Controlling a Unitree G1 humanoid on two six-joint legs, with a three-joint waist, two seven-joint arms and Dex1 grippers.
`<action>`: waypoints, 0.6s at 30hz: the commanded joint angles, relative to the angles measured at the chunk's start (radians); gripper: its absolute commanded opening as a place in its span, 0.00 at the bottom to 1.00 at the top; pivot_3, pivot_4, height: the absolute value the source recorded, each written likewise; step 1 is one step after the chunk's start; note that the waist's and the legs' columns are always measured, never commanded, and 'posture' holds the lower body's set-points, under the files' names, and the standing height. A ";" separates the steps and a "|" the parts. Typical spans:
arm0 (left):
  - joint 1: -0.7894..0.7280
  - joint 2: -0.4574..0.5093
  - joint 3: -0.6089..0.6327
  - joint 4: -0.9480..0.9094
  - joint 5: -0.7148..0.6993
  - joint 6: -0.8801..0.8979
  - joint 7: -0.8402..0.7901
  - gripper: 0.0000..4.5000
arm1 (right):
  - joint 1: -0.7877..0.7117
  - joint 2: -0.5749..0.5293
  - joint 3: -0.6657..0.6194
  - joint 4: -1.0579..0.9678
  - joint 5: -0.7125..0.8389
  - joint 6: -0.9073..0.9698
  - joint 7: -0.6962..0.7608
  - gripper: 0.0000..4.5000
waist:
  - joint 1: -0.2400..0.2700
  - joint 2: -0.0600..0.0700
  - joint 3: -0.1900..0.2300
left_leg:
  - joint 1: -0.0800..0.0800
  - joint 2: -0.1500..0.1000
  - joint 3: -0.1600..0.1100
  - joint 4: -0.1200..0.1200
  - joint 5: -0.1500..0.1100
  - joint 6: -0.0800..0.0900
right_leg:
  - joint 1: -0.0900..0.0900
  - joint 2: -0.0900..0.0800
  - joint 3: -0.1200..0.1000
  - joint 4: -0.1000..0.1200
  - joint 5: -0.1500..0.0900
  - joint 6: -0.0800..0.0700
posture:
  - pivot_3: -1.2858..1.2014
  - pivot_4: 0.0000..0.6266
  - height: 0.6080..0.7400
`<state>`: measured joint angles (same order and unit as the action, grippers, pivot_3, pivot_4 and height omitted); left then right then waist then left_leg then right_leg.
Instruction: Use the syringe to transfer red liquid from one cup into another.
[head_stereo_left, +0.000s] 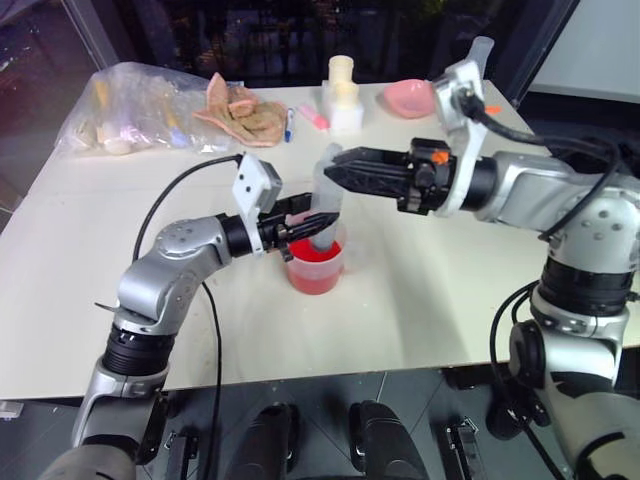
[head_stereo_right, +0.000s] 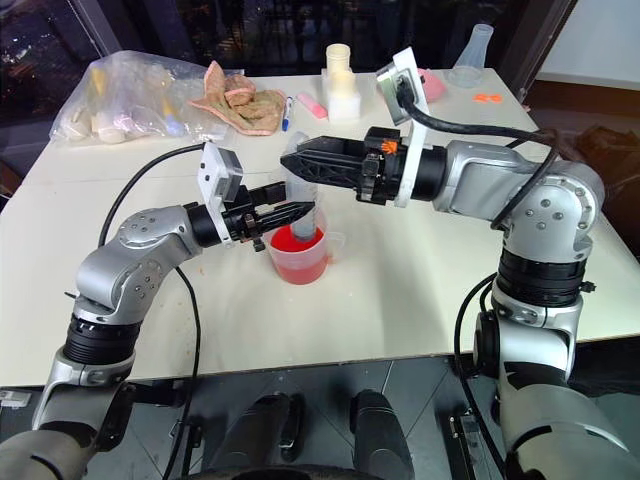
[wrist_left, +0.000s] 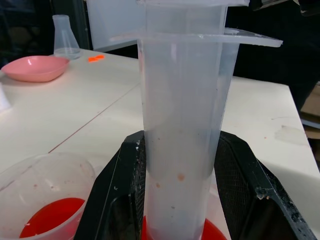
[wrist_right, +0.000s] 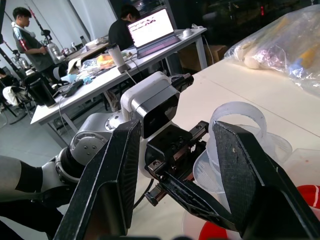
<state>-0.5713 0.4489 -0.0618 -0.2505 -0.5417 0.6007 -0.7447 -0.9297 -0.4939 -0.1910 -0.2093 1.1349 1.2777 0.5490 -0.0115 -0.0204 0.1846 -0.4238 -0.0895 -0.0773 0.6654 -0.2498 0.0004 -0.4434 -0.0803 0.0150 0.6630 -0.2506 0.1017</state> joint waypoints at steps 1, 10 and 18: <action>-0.009 -0.007 0.003 -0.055 -0.010 -0.009 -0.003 0.32 | -0.003 0.007 0.003 -0.012 0.005 -0.024 -0.008 0.52 | 0.000 0.000 0.000 | 0.000 0.000 0.000 0.000 0.000 0.000 | 0.000 0.000 0.000 0.000 0.000 0.000 | 0.52 0.24 1.00; 0.005 -0.006 0.019 -0.090 -0.028 0.013 0.007 0.32 | 0.021 -0.020 0.045 -0.002 -0.061 -0.062 0.018 0.52 | -0.001 0.000 0.000 | 0.000 0.000 0.000 0.000 0.000 0.000 | 0.000 0.000 0.000 0.000 0.000 0.000 | 0.52 0.24 1.00; 0.036 -0.005 -0.007 -0.108 -0.013 0.016 0.004 0.32 | -0.004 0.024 0.055 0.004 -0.058 -0.080 0.002 0.52 | -0.001 0.000 0.000 | 0.000 0.000 0.000 0.000 0.000 0.000 | 0.000 0.000 0.000 0.000 0.000 0.000 | 0.52 0.24 1.00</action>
<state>-0.5344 0.4458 -0.0613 -0.2936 -0.5450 0.6291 -0.7303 -0.9069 -0.4824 -0.1375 -0.1918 1.0715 1.2138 0.5556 -0.0128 -0.0203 0.1846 -0.4236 -0.0893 -0.0773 0.6653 -0.2498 0.0005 -0.4434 -0.0802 0.0150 0.6630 -0.2506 0.1017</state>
